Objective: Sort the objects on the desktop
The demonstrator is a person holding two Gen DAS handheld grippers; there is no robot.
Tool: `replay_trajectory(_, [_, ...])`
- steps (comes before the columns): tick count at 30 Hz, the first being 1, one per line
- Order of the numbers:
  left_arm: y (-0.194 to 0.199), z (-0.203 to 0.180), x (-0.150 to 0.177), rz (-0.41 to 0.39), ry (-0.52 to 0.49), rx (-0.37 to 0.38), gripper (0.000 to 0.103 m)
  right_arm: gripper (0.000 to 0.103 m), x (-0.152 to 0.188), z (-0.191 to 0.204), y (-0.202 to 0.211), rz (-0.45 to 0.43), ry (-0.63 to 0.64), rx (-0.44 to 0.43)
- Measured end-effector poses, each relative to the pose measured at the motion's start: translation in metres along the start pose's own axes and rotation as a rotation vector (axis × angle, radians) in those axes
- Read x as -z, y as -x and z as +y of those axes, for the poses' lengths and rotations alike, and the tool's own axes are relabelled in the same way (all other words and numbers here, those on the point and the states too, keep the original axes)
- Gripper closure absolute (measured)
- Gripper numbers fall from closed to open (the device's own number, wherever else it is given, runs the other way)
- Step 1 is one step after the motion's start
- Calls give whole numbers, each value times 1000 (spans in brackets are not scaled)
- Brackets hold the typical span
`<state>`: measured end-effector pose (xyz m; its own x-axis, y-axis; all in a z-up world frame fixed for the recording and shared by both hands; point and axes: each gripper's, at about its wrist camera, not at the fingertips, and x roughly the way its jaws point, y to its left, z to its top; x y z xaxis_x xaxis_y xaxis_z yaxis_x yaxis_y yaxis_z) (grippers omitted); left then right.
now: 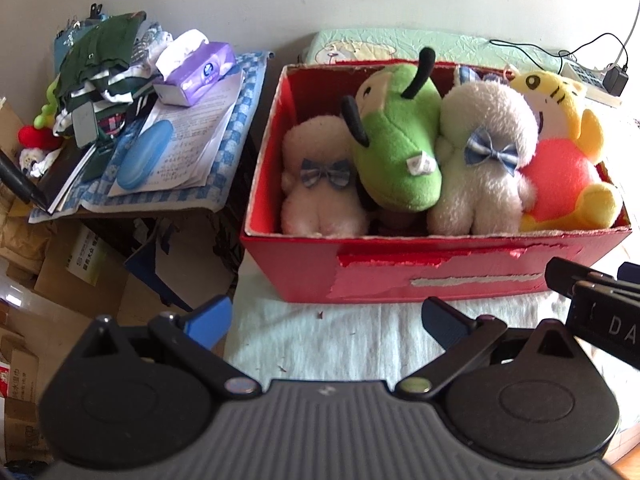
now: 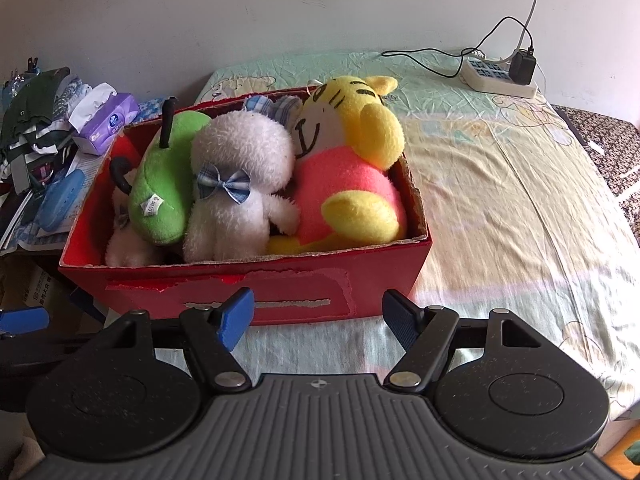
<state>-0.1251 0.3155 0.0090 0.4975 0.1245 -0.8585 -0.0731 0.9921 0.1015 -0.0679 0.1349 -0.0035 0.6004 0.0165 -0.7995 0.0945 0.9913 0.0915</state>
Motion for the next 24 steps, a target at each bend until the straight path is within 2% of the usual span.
replay_trajectory(16, [18,-7,-19,-54,-34,35,1,29,-19,-4,19,-78,-13,-9])
replay_trajectory(24, [17,-7,-27,-66,-15,38,1,29,-27,-11,24,-126,-27,26])
